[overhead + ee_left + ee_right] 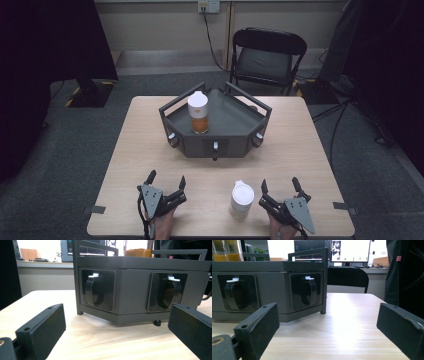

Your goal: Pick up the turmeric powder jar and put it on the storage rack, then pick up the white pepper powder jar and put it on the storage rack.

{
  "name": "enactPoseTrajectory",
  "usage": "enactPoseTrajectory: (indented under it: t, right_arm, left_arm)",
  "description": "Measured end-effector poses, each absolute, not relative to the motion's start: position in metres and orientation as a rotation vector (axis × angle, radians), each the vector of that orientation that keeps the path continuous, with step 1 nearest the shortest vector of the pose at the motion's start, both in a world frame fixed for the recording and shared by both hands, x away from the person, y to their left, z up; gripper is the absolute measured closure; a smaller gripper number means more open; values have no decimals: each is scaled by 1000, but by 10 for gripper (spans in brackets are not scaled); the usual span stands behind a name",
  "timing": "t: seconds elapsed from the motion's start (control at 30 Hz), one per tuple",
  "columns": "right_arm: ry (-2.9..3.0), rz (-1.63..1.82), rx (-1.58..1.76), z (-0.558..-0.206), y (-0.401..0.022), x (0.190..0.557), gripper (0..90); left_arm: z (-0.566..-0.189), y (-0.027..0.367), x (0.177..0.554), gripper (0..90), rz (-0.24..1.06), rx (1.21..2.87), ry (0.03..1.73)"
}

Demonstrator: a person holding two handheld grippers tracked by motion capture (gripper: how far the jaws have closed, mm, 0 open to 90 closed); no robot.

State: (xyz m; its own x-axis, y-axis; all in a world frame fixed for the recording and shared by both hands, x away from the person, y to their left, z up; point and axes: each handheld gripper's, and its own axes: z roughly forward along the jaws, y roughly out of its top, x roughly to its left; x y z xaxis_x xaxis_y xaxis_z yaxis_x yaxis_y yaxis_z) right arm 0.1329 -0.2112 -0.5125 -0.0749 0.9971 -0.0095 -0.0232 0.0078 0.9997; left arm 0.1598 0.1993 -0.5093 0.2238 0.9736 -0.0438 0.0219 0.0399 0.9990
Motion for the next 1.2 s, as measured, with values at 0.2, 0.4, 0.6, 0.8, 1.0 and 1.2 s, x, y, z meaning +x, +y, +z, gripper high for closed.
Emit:
enactPoseTrajectory:
  t: [0.2,0.4,0.6,0.8,1.0,1.2]
  right_arm:
    - [1251,1268,1149,-513,-211,133,32]
    - [1251,1269,1149,-513,-211,133,32]
    - [1251,1269,1149,-513,-211,133,32]
    - [1251,1269,1150,-513,-211,133,32]
    - [1254,1275,1150,-512,-213,133,31]
    - [1248,1271,1146,-513,-212,132,24]
  left_arm:
    - [-515,193,155,7,1061,1277,1055]
    - [-515,194,155,10,1060,1278,1052]
    - [-515,194,155,9,1059,1279,1052]
    - [-515,194,155,9,1059,1279,1052]
    - [-514,194,156,8,1059,1281,1052]
    - [-515,194,156,5,1057,1281,1049]
